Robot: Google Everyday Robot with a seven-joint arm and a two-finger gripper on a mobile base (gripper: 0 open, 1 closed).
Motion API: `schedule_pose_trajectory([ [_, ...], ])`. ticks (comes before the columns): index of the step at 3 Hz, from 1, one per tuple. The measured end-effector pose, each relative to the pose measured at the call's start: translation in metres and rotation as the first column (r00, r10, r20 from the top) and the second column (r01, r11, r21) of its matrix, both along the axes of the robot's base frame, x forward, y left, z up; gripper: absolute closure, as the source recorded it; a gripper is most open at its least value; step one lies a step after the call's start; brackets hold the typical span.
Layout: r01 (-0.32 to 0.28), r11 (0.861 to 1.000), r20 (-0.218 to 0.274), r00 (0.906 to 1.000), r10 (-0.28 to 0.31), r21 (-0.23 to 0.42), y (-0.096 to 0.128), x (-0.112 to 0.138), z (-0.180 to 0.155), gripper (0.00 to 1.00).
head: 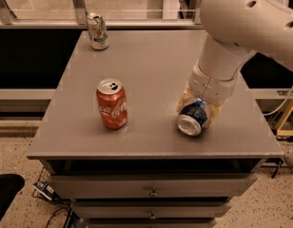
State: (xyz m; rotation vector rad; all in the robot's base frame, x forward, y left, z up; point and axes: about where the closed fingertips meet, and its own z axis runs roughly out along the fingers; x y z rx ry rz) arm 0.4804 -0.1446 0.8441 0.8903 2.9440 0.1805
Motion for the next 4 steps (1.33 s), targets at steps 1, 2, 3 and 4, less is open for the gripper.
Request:
schedule_pose_trajectory([
  [1,-0.040,0.999,0.133,0.9903,0.039,0.007,-0.013,0.011,0.020,1.00],
  [2,-0.078,0.997,0.338,0.9388,0.068,0.018,-0.053,0.014,0.051,1.00],
  [3,-0.062,0.994,0.498,0.8671,0.010,0.087,-0.101,0.017,0.074,1.00],
  [4,-0.020,0.988,0.640,0.7644,-0.082,0.151,-0.155,0.043,0.096,1.00],
])
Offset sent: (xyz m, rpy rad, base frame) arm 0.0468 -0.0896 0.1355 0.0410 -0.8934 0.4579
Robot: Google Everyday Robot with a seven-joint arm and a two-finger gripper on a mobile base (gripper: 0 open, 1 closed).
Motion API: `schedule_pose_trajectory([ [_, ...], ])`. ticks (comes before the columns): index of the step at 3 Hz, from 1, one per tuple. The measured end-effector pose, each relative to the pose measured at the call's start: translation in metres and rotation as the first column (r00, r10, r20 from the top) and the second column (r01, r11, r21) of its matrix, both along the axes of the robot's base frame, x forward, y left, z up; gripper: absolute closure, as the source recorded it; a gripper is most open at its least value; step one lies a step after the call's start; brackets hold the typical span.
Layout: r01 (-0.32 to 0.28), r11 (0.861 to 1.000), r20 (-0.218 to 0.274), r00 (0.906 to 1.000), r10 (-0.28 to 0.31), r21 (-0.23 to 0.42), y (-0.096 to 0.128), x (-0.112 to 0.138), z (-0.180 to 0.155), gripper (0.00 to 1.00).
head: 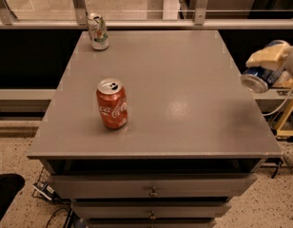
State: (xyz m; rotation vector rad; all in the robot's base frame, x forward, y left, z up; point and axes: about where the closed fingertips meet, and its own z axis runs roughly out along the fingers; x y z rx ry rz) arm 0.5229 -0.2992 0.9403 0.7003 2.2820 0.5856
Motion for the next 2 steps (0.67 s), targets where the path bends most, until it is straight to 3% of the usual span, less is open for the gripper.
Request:
schedule_pose_trajectory([
  [1,0.055,0.997,0.135,0.9889,-0.061,0.048,-0.058,0.025,0.016,1.00],
  [2,-0.062,0.989,0.235,0.9716,0.028,0.137,-0.057,0.045,0.035,1.00],
])
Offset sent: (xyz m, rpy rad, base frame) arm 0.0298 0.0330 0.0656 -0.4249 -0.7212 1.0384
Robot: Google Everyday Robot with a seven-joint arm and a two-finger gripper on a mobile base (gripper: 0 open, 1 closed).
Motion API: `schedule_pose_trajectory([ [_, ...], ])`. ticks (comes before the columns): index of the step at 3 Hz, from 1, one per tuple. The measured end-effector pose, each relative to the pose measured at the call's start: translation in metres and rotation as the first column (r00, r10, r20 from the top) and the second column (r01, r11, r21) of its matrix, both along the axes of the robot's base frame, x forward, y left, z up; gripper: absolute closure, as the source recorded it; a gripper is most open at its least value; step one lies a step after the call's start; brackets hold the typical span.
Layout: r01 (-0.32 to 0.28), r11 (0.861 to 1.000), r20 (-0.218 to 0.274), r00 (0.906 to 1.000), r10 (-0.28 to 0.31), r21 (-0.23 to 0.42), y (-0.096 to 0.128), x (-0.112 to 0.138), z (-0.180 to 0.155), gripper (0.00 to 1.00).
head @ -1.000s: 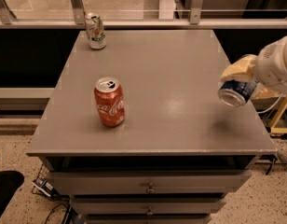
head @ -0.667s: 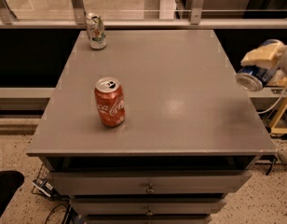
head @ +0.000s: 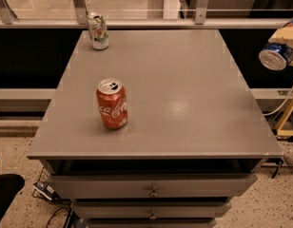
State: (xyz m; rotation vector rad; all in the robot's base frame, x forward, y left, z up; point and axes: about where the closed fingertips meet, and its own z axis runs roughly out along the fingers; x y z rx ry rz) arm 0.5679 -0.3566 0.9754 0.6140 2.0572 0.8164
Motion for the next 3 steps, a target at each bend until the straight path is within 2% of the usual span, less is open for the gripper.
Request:
schedule_pose_trajectory([
  [1,-0.153,0.986,0.105,0.9837,0.146,0.065,0.011,-0.007,0.015,1.00],
  [2,-0.357,0.934,0.192,0.9149,0.355,-0.027,0.047,-0.015,0.013,1.00],
  [3,-0.486,0.853,0.237,0.8199,0.521,-0.193,0.073,-0.020,0.002,1.00],
])
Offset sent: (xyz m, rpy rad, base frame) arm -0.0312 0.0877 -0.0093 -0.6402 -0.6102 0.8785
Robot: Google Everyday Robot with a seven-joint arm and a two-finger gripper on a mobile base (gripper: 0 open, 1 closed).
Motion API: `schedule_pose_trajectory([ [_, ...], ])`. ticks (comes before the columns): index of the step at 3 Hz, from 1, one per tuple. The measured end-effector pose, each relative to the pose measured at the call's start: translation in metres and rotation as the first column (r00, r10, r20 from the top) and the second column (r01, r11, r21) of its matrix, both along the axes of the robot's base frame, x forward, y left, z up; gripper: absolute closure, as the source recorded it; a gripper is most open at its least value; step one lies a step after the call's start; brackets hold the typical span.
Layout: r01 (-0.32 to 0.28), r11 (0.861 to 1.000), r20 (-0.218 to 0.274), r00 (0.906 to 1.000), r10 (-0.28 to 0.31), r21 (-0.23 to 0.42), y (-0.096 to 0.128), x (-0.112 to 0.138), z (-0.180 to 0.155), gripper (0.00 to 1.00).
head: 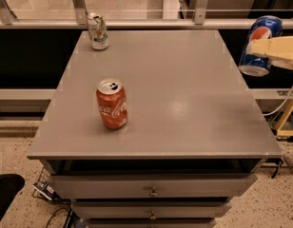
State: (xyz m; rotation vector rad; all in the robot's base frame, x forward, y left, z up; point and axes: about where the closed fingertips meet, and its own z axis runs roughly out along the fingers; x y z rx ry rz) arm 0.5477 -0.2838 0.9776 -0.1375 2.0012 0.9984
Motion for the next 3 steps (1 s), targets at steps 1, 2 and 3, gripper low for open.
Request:
schedule_pose_trajectory([
  [1,-0.090,0.986,0.109,0.9884,0.105,-0.139,0.0139,-0.0024,-0.0122,1.00],
  [2,-0.112,0.973,0.167,0.9749,0.147,-0.202,0.0177,-0.0014,-0.0116,1.00],
  [3,-0.113,0.973,0.167,0.9749,0.148,-0.200,0.0177,-0.0013,-0.0122,1.00],
])
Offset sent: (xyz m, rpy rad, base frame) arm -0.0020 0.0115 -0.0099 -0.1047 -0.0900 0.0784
